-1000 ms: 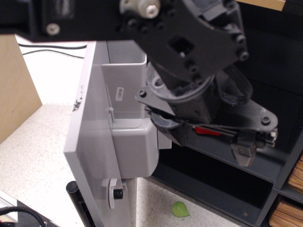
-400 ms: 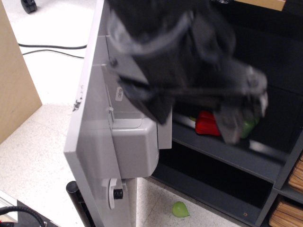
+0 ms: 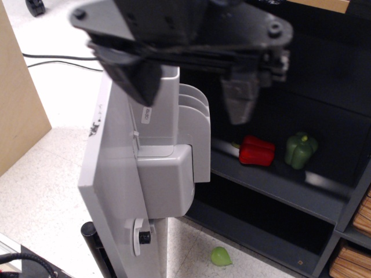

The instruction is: Close fridge

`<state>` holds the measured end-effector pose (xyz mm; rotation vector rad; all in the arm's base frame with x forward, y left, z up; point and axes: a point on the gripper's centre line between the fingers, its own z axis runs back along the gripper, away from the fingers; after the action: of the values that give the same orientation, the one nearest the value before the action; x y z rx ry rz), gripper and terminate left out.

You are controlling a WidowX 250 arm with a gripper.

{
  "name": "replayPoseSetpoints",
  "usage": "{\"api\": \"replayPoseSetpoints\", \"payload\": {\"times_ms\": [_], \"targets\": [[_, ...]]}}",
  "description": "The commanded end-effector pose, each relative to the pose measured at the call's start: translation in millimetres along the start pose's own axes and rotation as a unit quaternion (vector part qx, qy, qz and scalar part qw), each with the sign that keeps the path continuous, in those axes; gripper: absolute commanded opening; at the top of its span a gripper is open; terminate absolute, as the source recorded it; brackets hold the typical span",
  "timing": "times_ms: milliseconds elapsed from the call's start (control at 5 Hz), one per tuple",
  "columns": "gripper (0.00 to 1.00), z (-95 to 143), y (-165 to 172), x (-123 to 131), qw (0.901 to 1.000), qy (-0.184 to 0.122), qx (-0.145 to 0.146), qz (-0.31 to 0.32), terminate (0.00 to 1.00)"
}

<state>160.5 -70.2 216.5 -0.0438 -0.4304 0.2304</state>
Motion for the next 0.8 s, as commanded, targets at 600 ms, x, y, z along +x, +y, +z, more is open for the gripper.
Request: {"api": "replayPoseSetpoints", "payload": {"times_ms": [600], "targets": [[1.00,-24.2,68.9,-5.1,0.9895,0.037,-0.009,0.139,0.00]]}}
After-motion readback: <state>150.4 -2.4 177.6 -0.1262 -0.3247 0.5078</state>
